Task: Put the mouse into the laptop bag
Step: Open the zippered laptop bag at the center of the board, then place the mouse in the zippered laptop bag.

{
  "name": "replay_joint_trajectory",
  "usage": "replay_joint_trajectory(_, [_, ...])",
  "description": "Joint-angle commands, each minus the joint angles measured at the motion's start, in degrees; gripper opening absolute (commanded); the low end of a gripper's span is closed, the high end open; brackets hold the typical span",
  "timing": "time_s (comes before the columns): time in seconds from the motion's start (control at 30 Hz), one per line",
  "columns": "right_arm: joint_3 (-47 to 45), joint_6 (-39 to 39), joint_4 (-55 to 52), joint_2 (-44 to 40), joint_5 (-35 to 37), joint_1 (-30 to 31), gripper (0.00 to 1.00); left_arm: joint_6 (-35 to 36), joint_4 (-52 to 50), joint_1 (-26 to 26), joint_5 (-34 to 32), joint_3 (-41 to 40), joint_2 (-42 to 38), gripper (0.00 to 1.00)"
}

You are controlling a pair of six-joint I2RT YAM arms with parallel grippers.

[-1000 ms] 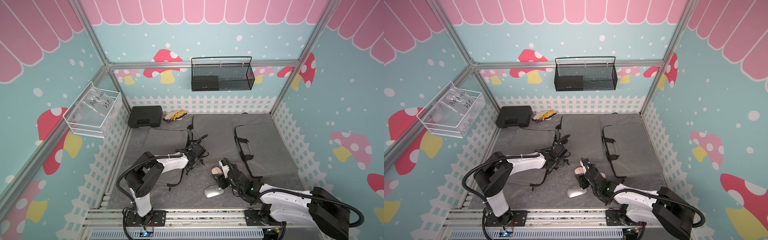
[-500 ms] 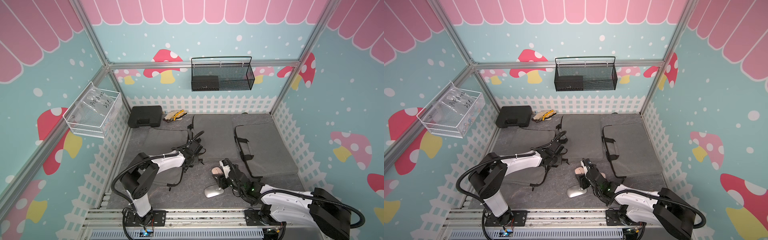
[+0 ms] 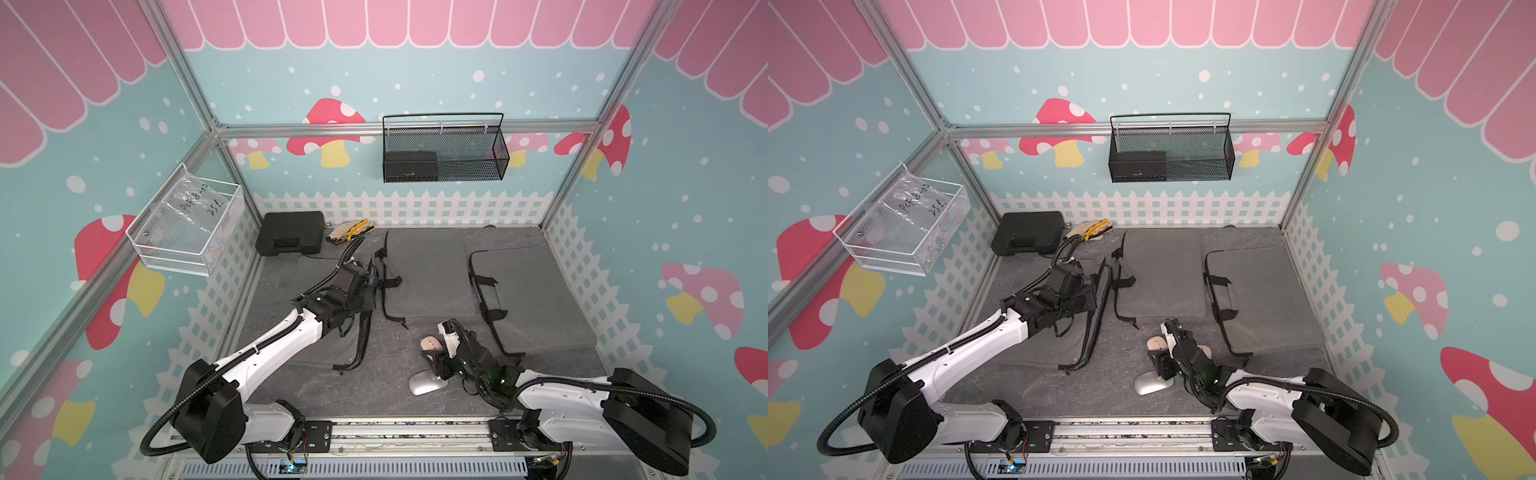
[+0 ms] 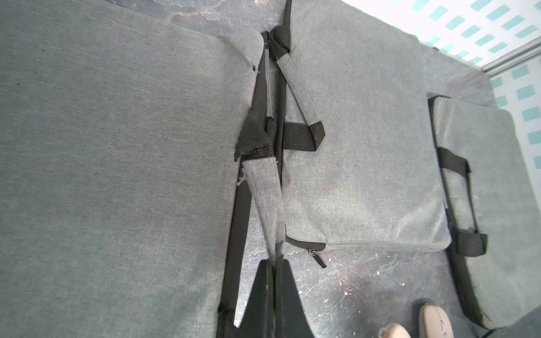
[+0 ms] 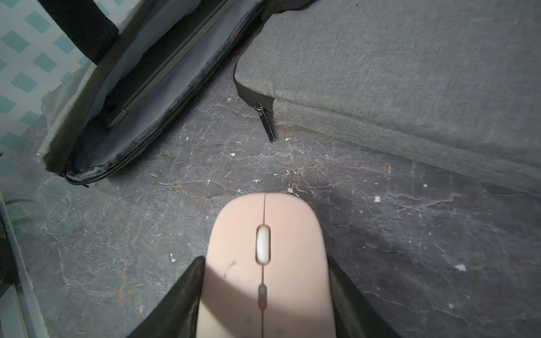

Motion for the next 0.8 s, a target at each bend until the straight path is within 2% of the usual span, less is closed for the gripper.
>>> replay_joint_trajectory(0.0, [4.08,1.89,6.16,4.95,-1.79,-0.41,0.36,-1.01,0.32,1.66,3.12,-1.34,-2.80,0.00])
replay_joint_trajectory(0.33, [23.53,2.16,8.32,26.81,-5.91,-0.87,0.32,-1.69,1.20,4.60,6.24,-3.76,-6.84,0.00])
replay_joint_trajectory(0.77, [57.74,5.59,1.66,53.49,-8.85,-4.62,0.32,-2.58,2.11,6.11,9.80,-4.74,-9.74,0.00])
